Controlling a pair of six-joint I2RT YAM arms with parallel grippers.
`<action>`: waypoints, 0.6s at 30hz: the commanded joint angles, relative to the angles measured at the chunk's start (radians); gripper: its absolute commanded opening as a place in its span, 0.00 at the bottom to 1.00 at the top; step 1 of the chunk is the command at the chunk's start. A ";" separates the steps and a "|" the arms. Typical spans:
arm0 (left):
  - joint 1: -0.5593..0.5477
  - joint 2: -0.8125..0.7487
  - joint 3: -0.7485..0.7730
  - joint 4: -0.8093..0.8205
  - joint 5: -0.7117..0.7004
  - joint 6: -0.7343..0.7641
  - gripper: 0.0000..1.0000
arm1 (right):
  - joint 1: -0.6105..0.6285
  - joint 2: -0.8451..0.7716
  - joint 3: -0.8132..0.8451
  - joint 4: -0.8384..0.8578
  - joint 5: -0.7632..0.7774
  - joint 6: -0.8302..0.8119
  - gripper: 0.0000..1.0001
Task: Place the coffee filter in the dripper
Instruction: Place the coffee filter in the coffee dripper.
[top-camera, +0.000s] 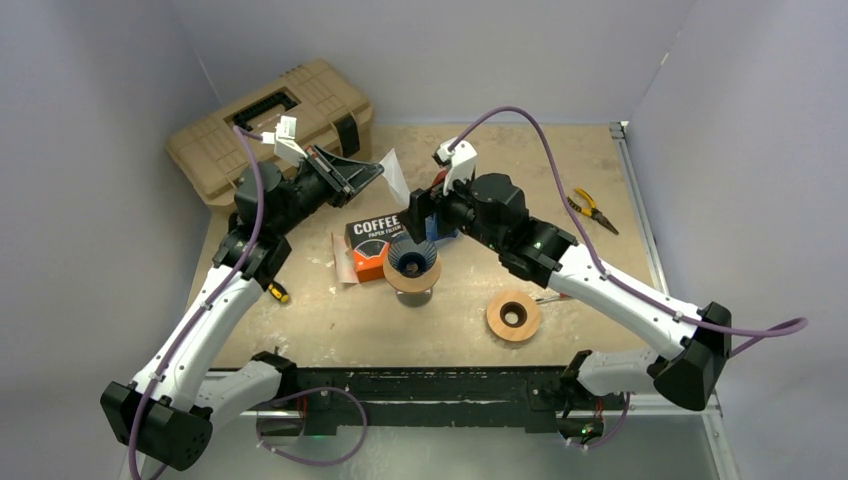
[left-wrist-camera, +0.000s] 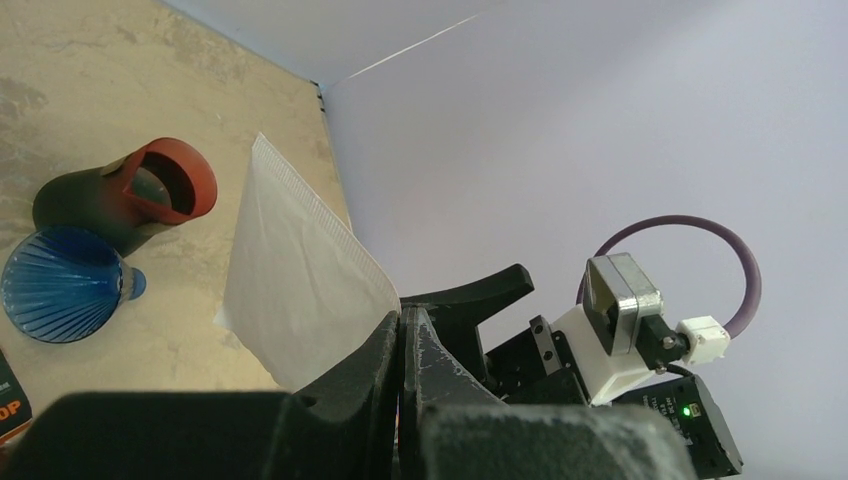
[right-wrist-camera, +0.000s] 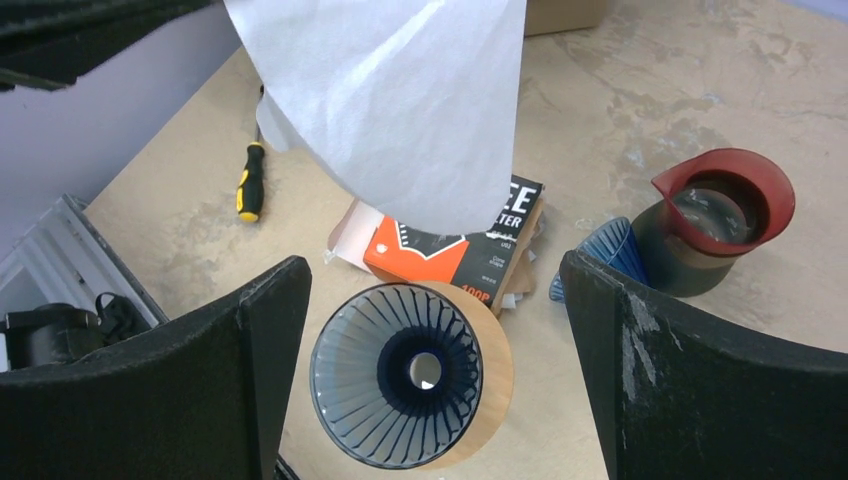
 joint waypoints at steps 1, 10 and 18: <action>-0.006 -0.019 0.047 0.019 0.017 0.025 0.00 | 0.008 0.029 0.075 0.024 0.035 -0.008 0.96; -0.006 -0.031 0.047 0.011 0.019 0.030 0.00 | 0.008 0.026 0.090 0.028 0.063 -0.005 0.89; -0.006 -0.039 0.047 0.011 0.023 0.023 0.00 | 0.008 0.018 0.082 0.048 0.094 0.002 0.84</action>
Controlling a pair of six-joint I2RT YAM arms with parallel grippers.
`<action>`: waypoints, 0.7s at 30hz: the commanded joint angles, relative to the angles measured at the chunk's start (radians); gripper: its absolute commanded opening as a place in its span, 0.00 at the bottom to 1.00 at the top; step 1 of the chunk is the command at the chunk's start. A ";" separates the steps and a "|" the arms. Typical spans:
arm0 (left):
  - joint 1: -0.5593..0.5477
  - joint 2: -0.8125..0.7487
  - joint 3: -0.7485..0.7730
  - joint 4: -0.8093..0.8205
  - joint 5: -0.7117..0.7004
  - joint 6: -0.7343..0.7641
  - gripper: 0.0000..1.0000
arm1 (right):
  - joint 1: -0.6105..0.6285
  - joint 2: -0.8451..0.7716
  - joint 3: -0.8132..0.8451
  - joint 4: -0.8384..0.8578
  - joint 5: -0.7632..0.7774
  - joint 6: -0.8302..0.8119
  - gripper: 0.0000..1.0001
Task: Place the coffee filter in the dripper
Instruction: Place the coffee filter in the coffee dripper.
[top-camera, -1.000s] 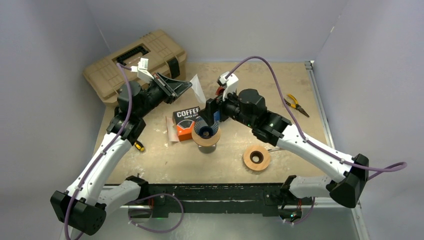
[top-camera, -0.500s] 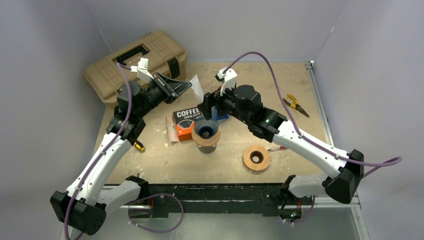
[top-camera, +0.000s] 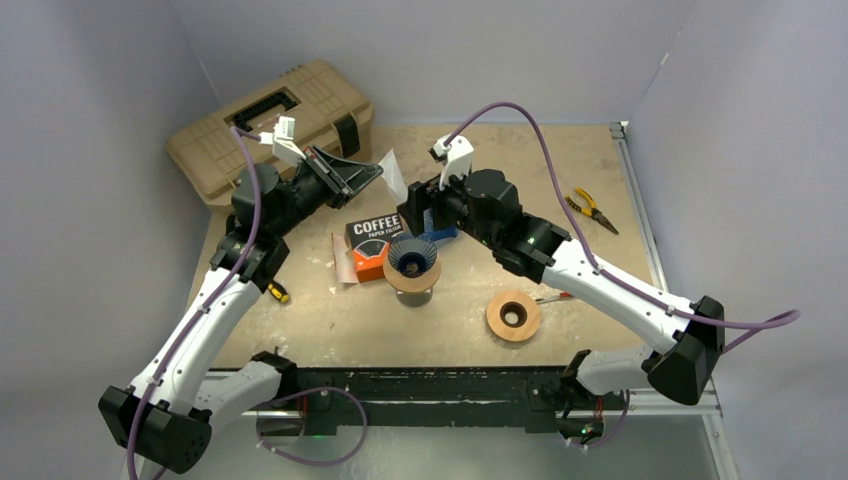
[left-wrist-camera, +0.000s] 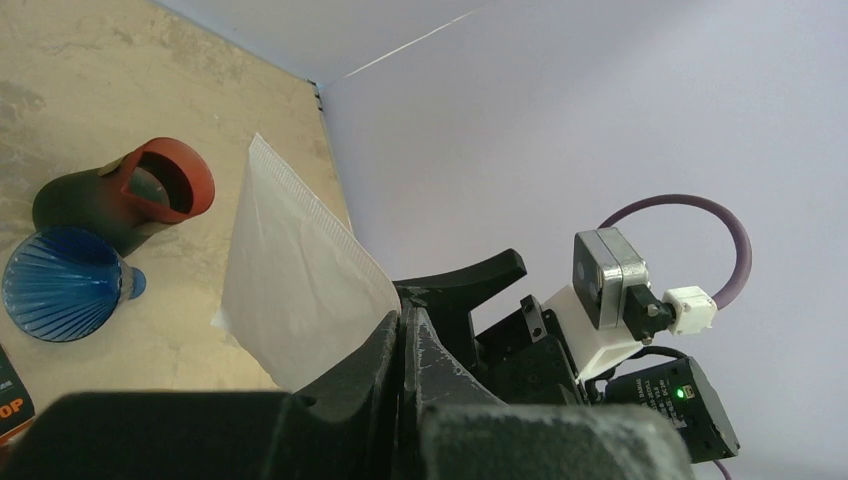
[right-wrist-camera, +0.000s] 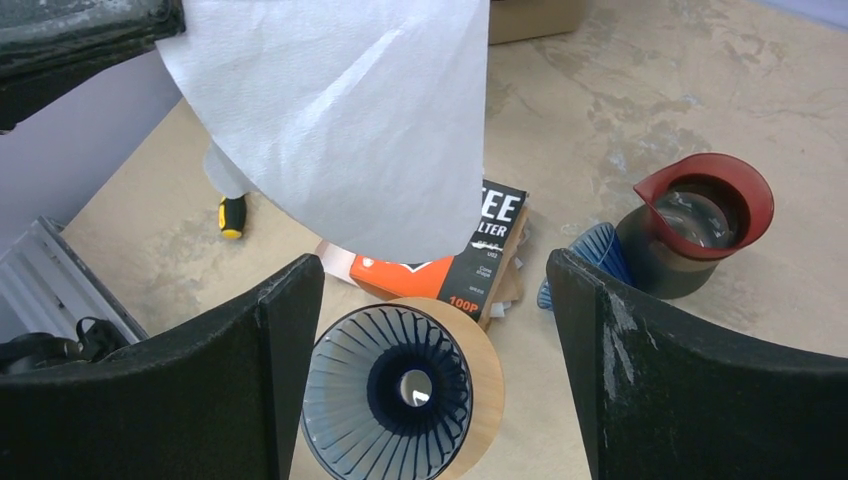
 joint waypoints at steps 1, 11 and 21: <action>-0.006 -0.027 0.045 0.022 0.017 0.009 0.00 | 0.006 -0.029 0.036 0.050 0.052 0.002 0.84; -0.006 -0.029 0.042 0.019 0.027 0.006 0.00 | 0.006 -0.054 0.012 0.132 0.082 0.000 0.77; -0.006 -0.030 0.037 0.019 0.024 -0.003 0.00 | 0.006 -0.089 -0.042 0.233 0.098 -0.037 0.64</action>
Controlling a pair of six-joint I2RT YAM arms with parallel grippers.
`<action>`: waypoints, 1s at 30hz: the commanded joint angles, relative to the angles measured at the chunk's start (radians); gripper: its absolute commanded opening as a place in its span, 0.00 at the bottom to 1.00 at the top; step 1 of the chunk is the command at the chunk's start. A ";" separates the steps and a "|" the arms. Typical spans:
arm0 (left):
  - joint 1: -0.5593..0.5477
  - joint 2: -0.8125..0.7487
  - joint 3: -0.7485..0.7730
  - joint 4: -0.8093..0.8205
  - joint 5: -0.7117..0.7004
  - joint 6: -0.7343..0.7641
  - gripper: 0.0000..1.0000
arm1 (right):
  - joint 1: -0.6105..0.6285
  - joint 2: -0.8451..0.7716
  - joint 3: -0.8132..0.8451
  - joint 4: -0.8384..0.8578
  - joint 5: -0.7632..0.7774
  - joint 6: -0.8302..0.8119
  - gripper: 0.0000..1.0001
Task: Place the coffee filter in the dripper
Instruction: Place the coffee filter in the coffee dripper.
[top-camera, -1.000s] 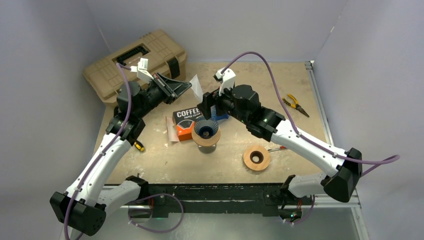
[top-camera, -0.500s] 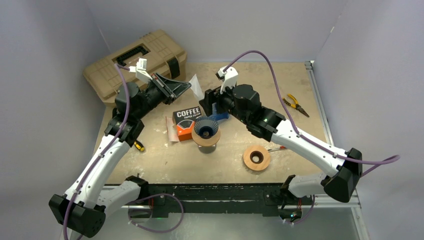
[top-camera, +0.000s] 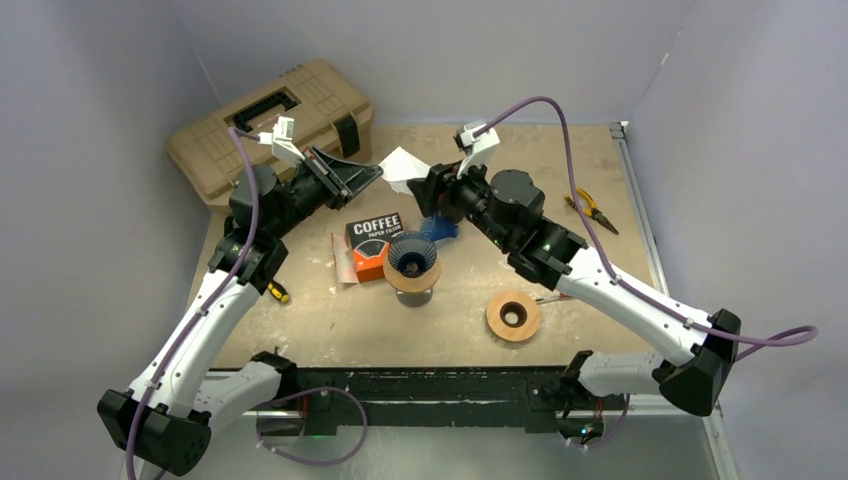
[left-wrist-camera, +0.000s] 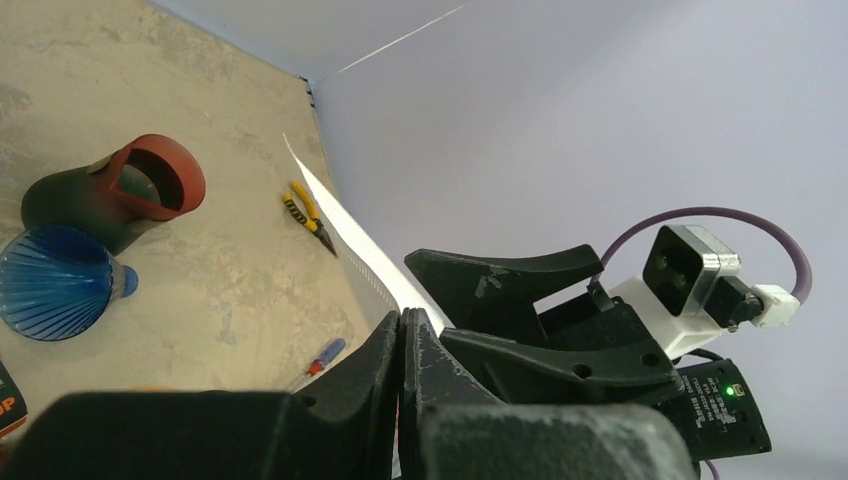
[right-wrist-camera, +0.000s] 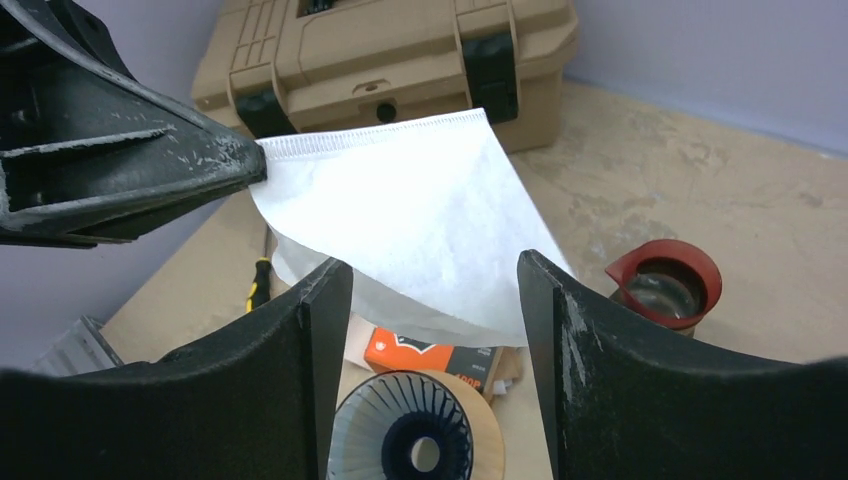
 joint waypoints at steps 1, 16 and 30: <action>-0.006 -0.017 0.037 0.021 0.008 -0.008 0.00 | 0.006 -0.014 -0.019 0.082 0.026 -0.039 0.64; -0.006 -0.001 0.025 0.057 0.037 -0.045 0.00 | 0.016 0.011 -0.045 0.134 -0.020 -0.202 0.64; -0.006 0.006 0.012 0.097 0.055 -0.081 0.00 | 0.033 -0.026 -0.159 0.333 -0.117 -0.275 0.54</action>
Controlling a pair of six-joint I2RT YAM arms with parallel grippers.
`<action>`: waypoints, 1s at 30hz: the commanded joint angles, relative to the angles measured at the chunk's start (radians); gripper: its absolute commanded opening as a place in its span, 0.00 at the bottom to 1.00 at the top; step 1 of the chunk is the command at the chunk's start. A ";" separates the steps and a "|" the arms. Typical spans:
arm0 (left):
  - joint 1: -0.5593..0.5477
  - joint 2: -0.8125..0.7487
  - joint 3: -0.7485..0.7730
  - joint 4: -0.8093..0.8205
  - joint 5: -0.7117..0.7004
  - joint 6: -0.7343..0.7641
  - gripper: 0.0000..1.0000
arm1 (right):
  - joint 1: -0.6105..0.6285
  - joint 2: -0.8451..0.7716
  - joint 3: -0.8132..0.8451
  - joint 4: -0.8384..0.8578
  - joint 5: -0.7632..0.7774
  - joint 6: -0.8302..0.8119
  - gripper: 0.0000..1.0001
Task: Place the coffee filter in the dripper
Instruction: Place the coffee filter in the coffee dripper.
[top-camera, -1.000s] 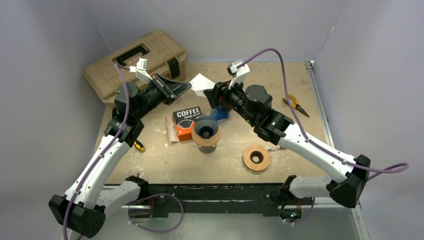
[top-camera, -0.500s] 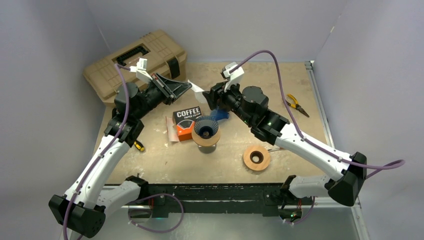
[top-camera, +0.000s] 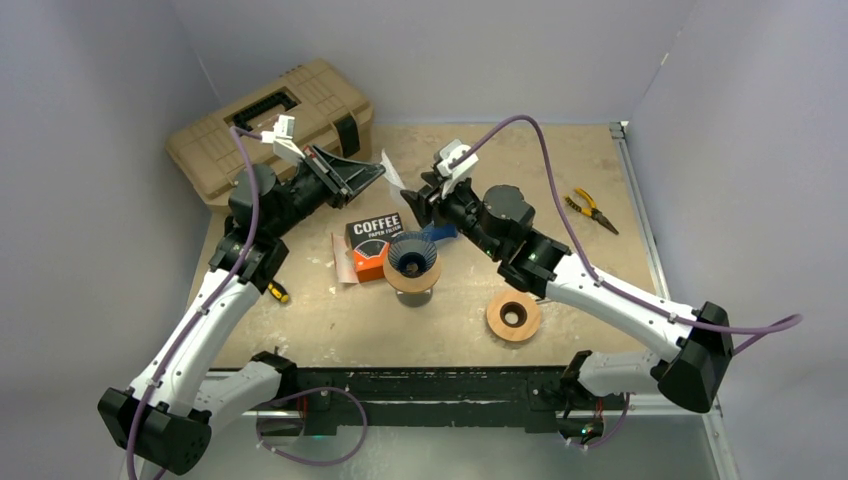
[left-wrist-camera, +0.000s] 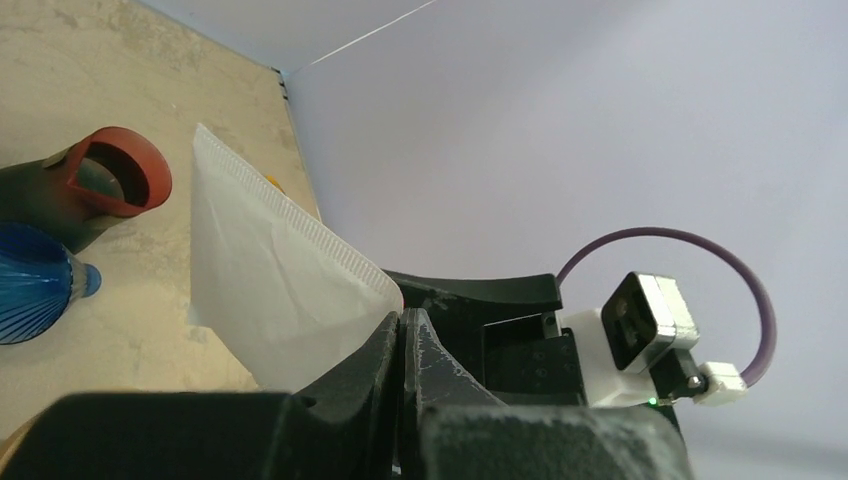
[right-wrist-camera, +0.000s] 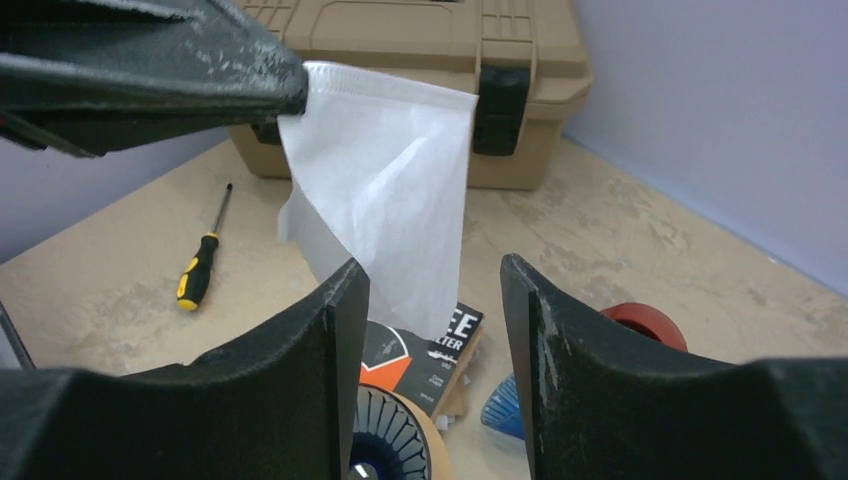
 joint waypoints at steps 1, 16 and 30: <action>-0.006 0.002 0.012 0.070 0.030 -0.038 0.00 | 0.011 -0.045 -0.070 0.160 -0.050 -0.023 0.53; -0.006 -0.021 -0.057 0.151 0.029 -0.144 0.00 | 0.014 -0.027 -0.077 0.227 0.012 -0.035 0.46; -0.006 -0.013 -0.056 0.149 0.026 -0.116 0.02 | 0.014 -0.021 -0.059 0.201 0.012 -0.055 0.00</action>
